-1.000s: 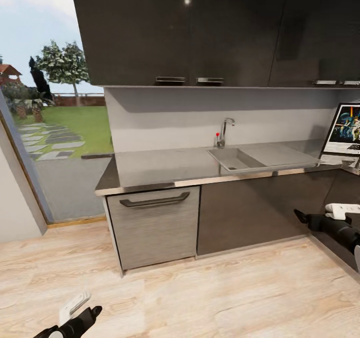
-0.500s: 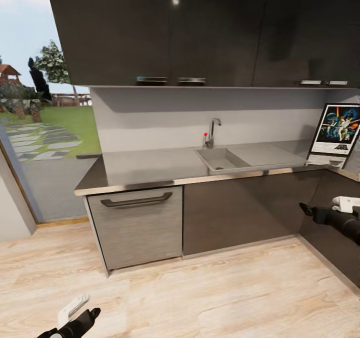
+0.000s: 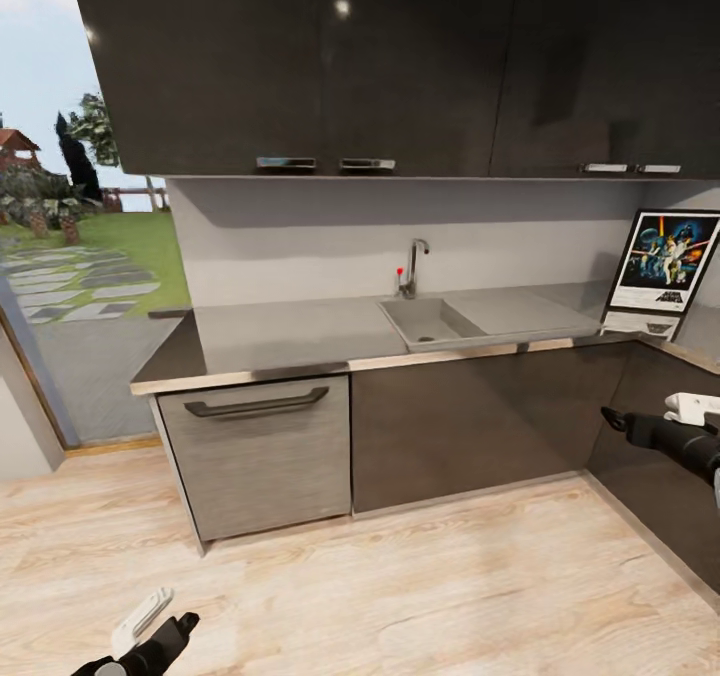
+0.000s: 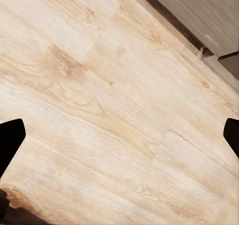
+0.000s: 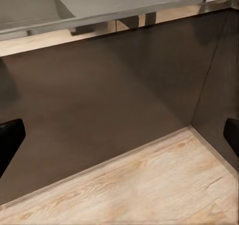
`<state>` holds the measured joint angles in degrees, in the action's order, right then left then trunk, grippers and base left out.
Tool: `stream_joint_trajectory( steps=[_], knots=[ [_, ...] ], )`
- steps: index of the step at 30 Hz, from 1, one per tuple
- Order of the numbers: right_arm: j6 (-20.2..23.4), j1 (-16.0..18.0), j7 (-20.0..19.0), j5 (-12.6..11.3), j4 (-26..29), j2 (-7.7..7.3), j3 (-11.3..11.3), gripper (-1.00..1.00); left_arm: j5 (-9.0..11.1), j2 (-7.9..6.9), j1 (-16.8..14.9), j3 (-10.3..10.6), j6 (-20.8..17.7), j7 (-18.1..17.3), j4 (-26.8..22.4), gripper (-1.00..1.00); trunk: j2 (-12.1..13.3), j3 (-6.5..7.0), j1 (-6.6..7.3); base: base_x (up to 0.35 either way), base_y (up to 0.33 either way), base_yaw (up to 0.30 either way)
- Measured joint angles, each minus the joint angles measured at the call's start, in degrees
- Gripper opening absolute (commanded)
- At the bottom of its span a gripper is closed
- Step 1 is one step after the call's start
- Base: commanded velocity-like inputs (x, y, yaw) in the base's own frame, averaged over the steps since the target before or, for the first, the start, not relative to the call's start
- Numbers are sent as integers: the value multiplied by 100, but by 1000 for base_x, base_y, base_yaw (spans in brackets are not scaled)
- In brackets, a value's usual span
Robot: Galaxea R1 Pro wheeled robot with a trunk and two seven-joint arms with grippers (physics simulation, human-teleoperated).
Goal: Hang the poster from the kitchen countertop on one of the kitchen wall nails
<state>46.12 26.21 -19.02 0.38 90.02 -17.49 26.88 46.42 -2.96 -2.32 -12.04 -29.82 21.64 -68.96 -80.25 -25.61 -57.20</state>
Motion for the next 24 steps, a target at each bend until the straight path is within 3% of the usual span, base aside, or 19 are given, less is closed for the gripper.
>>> stream_joint_trajectory(
  steps=[7, 24],
  knots=[
    [-63, 186, 406, 10, -272, 24, -20, 100, 43, -45, 5, -34, 81, -36, 12, 100, 281, 126, 154, 0, 0, 0],
    [-53, 195, 449, -43, -282, 18, -38, 100, 44, -72, -36, -35, 106, 30, 294, 100, 963, 431, 528, 0, 0, 0]
  ],
)
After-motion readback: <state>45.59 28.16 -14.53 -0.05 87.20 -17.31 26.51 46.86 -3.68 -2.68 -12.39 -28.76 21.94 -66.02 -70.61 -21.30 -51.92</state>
